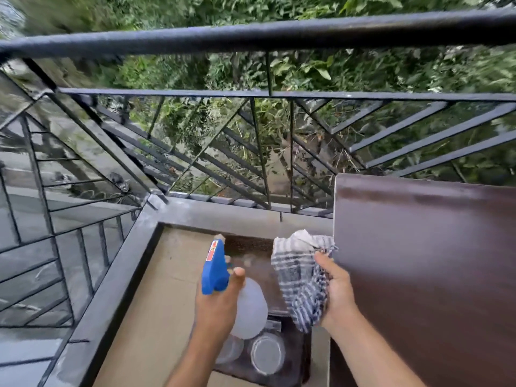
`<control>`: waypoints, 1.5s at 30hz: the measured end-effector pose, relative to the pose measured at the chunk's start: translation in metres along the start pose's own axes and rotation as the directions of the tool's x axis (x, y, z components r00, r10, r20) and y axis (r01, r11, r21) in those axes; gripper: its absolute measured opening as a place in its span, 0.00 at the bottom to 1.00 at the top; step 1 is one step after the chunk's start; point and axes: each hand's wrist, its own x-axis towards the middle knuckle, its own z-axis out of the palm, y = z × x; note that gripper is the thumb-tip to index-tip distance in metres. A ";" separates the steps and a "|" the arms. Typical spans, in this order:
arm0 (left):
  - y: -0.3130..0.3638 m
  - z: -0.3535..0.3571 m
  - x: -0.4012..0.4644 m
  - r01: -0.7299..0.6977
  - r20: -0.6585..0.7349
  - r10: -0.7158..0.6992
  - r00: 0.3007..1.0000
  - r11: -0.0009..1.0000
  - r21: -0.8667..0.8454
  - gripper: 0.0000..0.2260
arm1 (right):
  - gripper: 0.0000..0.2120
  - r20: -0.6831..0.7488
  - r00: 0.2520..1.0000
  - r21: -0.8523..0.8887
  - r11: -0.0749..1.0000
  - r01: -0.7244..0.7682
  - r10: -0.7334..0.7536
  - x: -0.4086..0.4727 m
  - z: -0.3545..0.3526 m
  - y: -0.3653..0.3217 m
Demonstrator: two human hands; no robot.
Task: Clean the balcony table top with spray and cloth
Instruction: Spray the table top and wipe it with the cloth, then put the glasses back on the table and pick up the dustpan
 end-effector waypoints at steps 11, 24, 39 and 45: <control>-0.042 -0.004 0.085 0.025 0.078 -0.019 0.997 0.997 -0.075 0.17 | 0.31 -0.236 0.968 -0.314 0.949 0.008 -0.087 0.085 0.019 0.073; -0.112 0.003 0.128 -0.152 0.296 0.132 0.946 0.988 0.043 0.19 | 0.19 -0.428 0.902 -0.534 0.820 -0.206 -0.052 0.153 -0.001 0.102; -0.139 -0.005 0.123 -0.223 0.326 0.182 0.928 0.970 0.095 0.23 | 0.20 -0.246 0.845 -0.959 0.247 -0.141 -0.474 0.147 -0.014 0.104; -0.139 -0.009 0.110 -0.212 0.308 0.150 0.940 0.961 0.179 0.24 | 0.24 -0.046 0.742 -0.941 0.277 0.192 -0.669 0.095 -0.021 0.108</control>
